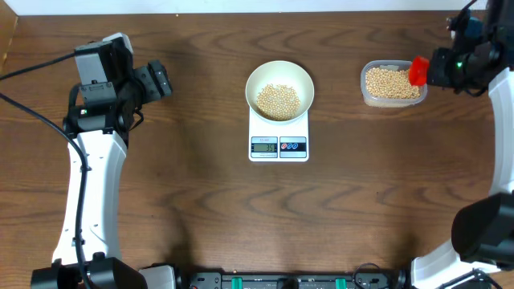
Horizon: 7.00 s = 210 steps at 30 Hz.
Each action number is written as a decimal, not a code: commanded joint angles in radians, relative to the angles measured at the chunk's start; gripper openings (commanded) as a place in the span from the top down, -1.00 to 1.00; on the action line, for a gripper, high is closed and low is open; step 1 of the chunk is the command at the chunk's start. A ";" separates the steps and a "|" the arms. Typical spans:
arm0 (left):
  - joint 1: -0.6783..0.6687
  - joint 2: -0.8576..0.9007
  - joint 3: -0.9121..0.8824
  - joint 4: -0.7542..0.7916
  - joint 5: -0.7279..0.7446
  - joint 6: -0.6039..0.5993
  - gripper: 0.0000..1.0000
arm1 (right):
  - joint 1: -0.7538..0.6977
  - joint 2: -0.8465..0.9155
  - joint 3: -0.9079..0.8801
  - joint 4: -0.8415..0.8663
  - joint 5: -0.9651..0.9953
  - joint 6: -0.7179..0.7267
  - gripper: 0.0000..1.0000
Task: Scoop item into bowl and weigh 50g on scale
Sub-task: 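Move the empty scoop back right to the bead tub, then dip the red scoop into the beads and scoop again, then lift the filled scoop and carry it over the white bowl, then tip the scoop and pour beads into the bowl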
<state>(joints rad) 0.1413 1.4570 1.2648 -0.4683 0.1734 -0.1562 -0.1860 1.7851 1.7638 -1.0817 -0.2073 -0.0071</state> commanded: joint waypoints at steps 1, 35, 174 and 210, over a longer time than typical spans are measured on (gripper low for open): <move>0.002 -0.002 0.009 -0.003 -0.010 0.014 -0.81 | 0.007 0.034 -0.036 0.031 0.026 0.014 0.98; 0.002 -0.002 0.009 -0.003 -0.010 0.014 -0.81 | 0.020 0.230 -0.090 0.160 -0.155 0.090 0.98; 0.002 -0.002 0.009 -0.003 -0.010 0.014 -0.81 | 0.401 0.227 -0.042 0.243 -0.546 -0.003 0.98; 0.002 -0.002 0.009 -0.003 -0.010 0.014 -0.81 | 0.549 0.227 0.103 0.095 -0.184 -0.133 0.98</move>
<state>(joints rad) 0.1413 1.4570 1.2648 -0.4683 0.1734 -0.1558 0.3550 2.0022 1.8393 -0.9863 -0.4061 -0.1177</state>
